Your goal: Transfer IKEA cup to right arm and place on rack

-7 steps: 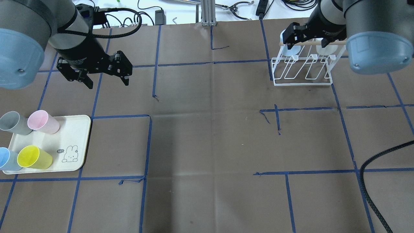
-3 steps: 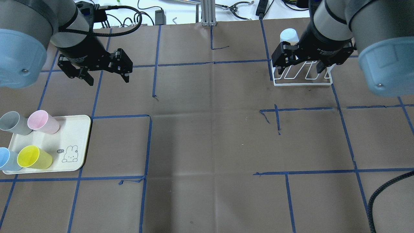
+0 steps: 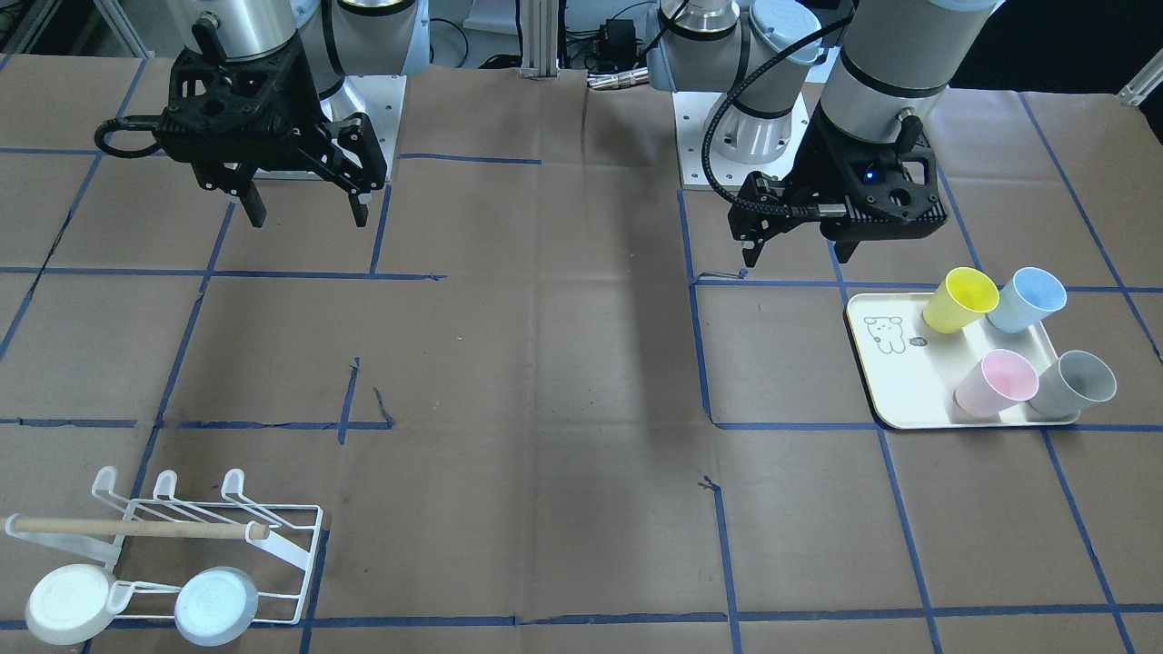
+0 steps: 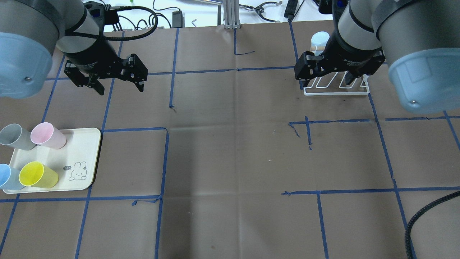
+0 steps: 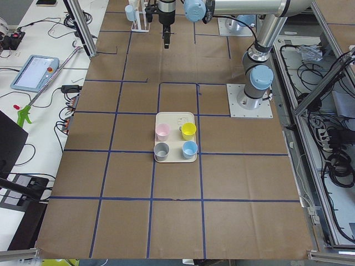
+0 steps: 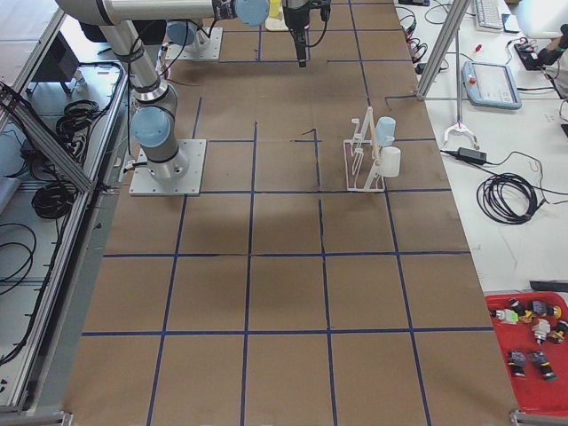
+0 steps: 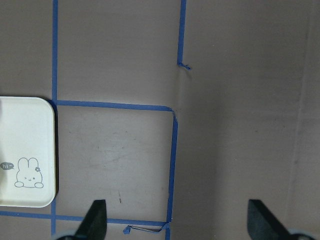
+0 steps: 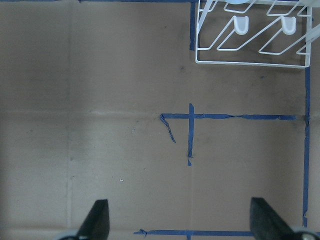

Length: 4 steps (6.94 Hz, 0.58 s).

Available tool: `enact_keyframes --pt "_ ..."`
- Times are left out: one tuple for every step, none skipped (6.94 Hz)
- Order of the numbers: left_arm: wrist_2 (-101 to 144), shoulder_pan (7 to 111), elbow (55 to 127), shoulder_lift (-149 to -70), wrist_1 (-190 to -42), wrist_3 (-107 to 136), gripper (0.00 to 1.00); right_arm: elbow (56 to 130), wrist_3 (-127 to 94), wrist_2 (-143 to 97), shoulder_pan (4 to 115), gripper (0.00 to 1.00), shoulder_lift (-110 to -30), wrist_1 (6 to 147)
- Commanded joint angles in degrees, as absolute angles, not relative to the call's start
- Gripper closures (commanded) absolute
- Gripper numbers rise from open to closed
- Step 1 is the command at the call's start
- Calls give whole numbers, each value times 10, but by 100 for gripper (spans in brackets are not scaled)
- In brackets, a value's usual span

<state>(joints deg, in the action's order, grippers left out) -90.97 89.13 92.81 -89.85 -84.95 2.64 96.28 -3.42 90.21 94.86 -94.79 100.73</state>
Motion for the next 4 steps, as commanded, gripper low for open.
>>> enact_keyframes --pt "-910 891 928 -898 -850 26 0 964 -27 903 945 0 -947 1005" --pt "-910 892 928 -898 -850 26 0 964 -27 902 945 0 -947 997" --pt "-910 891 928 -898 -850 27 0 964 -28 901 945 0 -947 998" --pt "-910 891 928 -898 -850 27 0 964 -28 900 945 0 -947 997"
